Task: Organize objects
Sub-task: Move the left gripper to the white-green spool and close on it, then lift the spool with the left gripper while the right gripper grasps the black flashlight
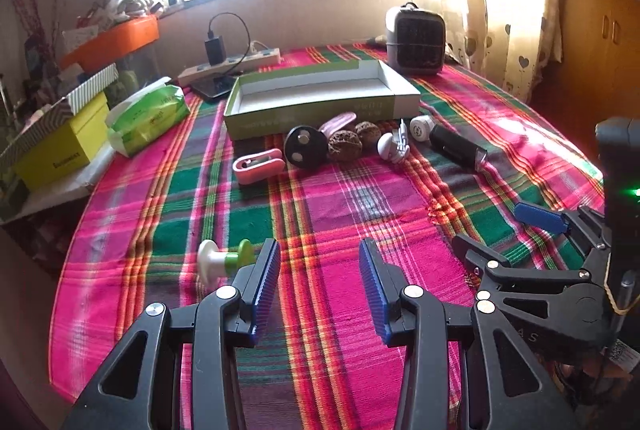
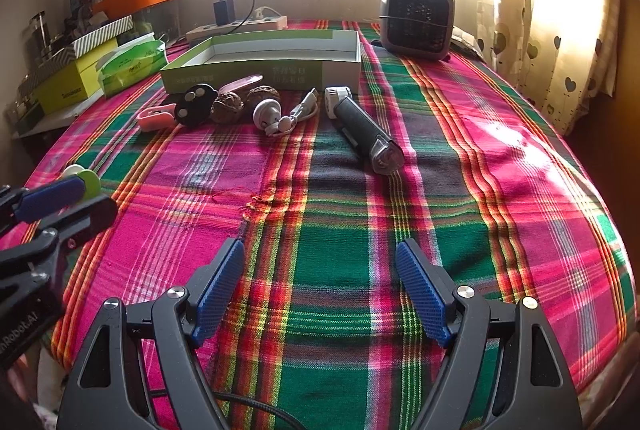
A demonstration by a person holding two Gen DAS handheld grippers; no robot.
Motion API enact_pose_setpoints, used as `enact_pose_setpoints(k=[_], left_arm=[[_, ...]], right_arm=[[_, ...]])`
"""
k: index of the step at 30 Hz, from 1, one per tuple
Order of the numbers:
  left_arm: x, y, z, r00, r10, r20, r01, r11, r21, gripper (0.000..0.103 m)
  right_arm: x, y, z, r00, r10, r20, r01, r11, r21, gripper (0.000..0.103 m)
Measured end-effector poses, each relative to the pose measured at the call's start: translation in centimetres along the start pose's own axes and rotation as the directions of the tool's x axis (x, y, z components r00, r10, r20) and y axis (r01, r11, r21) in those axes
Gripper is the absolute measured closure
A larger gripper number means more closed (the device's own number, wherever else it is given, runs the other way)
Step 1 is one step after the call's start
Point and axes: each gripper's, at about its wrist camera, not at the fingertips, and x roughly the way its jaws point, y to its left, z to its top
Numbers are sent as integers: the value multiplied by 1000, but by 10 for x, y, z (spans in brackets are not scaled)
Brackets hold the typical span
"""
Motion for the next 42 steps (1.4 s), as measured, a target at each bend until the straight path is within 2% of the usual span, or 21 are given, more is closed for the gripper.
enact_pose_setpoints(k=[2,10,16,24,28,34,42], left_arm=[[-7,11,3,1000,6,22,-5,1000,-23,65],[-10,47,-2,999,-16,29,18,996,-88,65],[-2,56,-8,1000,-26,-9,25,995,-99,65],[15,61,-15,998,-22,-61,15,993,-118,63],[22,63,-14,997,-25,-66,16,992,-127,63],[34,65,-14,996,-16,-93,2,990,-139,63],[47,69,-9,992,-13,-122,-7,987,-159,63]], right_arm=[[0,0,0,1000,1,-1,-1,1000,-1,24],[0,-1,0,1000,11,-5,-11,1000,-8,24],[1,-3,2,999,37,-13,-37,999,-15,24],[-2,-6,3,995,99,21,-99,995,-6,24],[-5,-7,7,994,96,56,-95,995,-20,24],[-4,-10,11,993,97,65,-95,995,-26,24],[-2,-28,24,996,37,77,-36,999,-14,24]])
